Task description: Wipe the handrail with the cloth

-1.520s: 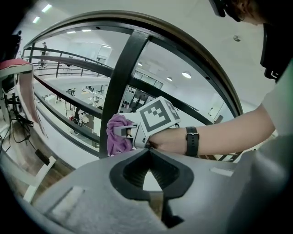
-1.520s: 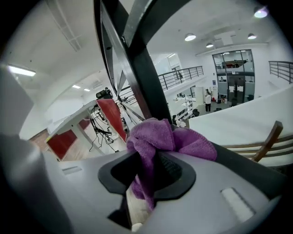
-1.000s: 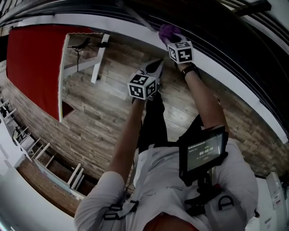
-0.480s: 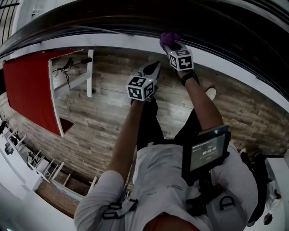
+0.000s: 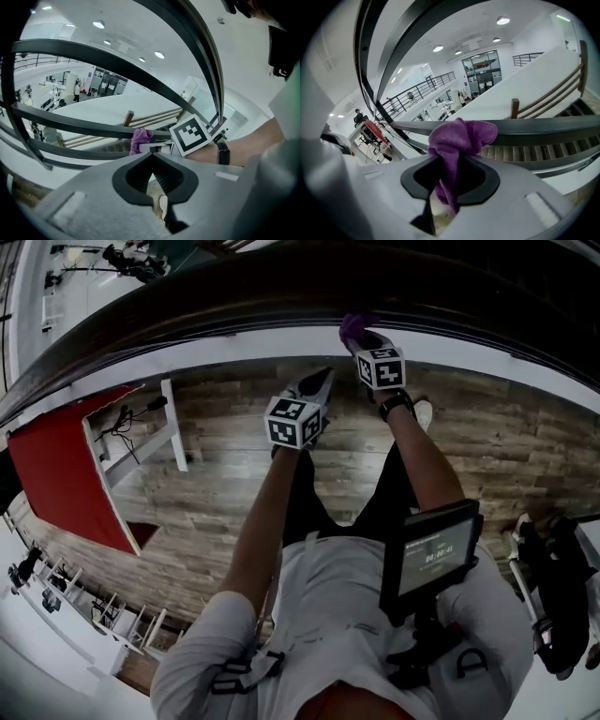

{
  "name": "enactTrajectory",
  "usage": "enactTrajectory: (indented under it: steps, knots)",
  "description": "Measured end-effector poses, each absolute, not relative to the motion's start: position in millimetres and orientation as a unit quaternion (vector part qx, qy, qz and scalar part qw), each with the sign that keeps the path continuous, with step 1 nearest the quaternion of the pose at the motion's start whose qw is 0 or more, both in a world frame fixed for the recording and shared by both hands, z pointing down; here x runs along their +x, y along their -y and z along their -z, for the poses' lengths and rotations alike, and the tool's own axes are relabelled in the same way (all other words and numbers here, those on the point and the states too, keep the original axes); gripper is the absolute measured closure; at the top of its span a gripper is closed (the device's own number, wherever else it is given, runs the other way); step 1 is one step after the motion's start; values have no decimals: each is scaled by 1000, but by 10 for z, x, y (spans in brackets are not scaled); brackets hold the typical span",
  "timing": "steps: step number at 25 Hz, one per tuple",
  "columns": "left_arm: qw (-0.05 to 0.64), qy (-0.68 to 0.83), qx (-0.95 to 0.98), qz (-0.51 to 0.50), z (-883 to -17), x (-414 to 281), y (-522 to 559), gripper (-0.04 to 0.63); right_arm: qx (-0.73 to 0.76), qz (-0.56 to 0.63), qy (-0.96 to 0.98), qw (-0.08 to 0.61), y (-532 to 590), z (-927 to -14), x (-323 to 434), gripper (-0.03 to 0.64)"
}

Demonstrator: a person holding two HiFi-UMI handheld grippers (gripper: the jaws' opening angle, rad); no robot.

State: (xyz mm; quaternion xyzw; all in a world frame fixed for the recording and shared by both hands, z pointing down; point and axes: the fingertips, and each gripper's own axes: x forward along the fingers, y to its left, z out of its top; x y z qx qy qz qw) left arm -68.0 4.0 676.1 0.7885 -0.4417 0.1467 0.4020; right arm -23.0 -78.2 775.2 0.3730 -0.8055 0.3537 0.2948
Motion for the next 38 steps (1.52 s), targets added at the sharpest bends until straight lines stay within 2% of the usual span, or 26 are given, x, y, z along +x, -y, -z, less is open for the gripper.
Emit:
enactTrajectory:
  steps: [10,19,24,30,38]
  knots:
    - [384,359,832,-179,-6707,303,114,594,474,-380,751,258,896,-7762,1113,518]
    - [373,311,853,-191,-6830,1141,192,595,524,-379,720,253,1013,-7787,2258,518]
    - [367,289,862,-196,-6904,1783,274,595,539,-379,712,242,1087,-7770,2863,518]
    - [373,273,870,-171,-6842,2626,429,595,563,-378,696,238,1179,-7767,3812,518]
    - [354,242,884,-188,-6917,3877,644,594,589,-359,680,249,1323,-7827,5177,518]
